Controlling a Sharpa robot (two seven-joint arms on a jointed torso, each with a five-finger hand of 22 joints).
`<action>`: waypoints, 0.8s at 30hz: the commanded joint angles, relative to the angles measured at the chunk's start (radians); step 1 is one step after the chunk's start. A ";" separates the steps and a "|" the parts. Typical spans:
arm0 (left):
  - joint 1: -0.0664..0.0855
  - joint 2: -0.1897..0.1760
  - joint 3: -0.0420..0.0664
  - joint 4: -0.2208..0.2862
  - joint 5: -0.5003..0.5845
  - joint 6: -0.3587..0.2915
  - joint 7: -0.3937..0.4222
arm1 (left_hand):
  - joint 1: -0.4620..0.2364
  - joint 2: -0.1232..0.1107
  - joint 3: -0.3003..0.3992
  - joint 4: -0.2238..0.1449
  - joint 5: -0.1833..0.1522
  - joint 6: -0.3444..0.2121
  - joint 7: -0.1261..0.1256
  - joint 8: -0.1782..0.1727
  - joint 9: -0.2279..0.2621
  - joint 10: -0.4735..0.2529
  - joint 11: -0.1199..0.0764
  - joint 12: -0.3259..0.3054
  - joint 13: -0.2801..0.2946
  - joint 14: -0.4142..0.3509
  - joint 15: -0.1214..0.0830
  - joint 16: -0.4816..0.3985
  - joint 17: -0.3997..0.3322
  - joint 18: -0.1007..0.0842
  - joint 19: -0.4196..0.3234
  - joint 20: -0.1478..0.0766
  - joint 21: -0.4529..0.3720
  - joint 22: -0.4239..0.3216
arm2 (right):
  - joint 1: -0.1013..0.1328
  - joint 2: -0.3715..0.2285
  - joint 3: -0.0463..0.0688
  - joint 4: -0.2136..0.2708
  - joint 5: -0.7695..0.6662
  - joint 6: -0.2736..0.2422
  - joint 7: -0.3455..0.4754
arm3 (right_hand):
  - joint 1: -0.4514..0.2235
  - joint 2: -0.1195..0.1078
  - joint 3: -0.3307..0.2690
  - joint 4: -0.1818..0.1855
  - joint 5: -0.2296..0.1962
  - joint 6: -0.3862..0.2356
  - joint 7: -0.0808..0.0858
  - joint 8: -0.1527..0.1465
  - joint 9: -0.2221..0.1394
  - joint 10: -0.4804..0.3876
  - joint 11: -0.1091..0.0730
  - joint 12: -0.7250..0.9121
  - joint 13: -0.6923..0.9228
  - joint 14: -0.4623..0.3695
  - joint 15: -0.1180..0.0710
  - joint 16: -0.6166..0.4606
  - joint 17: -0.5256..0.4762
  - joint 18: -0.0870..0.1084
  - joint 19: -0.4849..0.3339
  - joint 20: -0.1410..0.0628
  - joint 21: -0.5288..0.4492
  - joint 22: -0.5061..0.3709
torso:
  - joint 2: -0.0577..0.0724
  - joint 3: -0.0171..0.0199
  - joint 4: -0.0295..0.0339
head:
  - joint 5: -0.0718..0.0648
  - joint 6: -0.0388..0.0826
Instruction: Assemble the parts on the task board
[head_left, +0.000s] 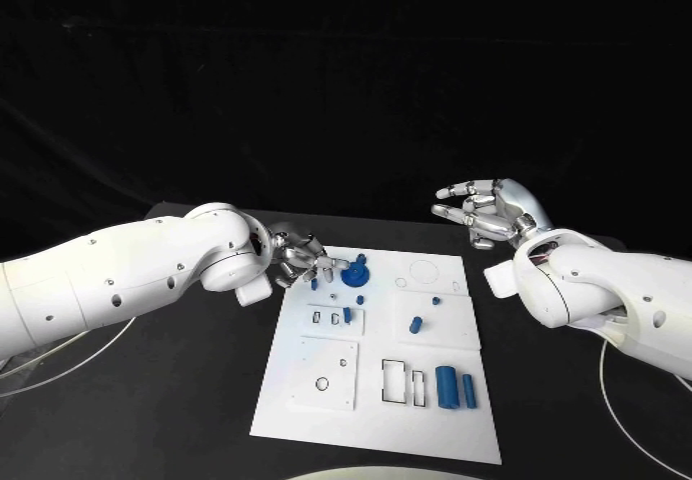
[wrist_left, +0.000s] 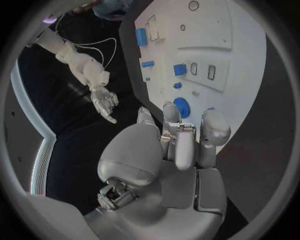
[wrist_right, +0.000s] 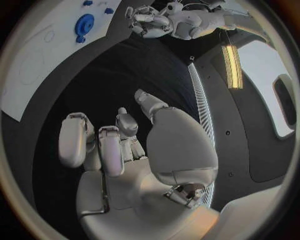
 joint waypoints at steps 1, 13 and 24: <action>0.014 0.032 -0.008 -0.009 -0.108 0.128 -0.085 | 0.009 0.004 -0.023 -0.001 0.006 -0.005 0.002 -0.008 0.002 0.013 0.002 0.013 0.025 0.072 -0.005 0.008 0.126 -0.023 0.027 0.000 0.027 0.054 | 0.002 -0.001 0.000 -0.006 0.019 0.009 -0.008 | 0.008 0.004 0.006 0.004 0.012 -0.004 0.002 0.004 0.000 -0.009 0.000 -0.006 -0.004 0.044 -0.003 -0.008 0.020 0.010 -0.012 0.002 -0.011 0.073 | -0.005 0.0034 0.0028 | -0.006 -0.001; 0.050 0.114 -0.037 -0.056 -0.146 0.133 -0.110 | -0.060 0.015 -0.032 0.001 0.000 0.020 -0.004 -0.005 0.017 0.022 -0.001 0.023 0.051 0.069 -0.007 0.007 0.117 -0.024 0.025 0.001 0.038 0.065 | 0.005 0.000 -0.002 -0.015 -0.020 0.002 -0.053 | 0.010 0.000 0.013 0.008 0.048 -0.015 0.005 0.010 -0.002 -0.026 0.002 -0.017 -0.021 0.038 -0.001 -0.016 0.004 0.015 -0.027 0.004 -0.039 0.058 | -0.004 0.0046 0.0042 | -0.017 -0.010; 0.063 0.160 -0.052 -0.100 -0.160 0.239 -0.127 | -0.036 0.018 -0.024 -0.003 0.006 0.011 -0.002 -0.009 0.025 -0.001 0.000 0.002 0.020 0.062 -0.006 -0.002 0.095 -0.017 0.003 0.001 0.025 0.034 | 0.006 0.007 -0.004 -0.014 -0.033 0.008 -0.075 | 0.008 -0.005 0.014 0.011 0.057 -0.025 0.006 0.011 -0.003 -0.039 0.004 -0.026 -0.033 0.033 0.001 -0.021 -0.008 0.018 -0.037 0.005 -0.056 0.049 | -0.001 0.0014 0.0028 | -0.013 -0.016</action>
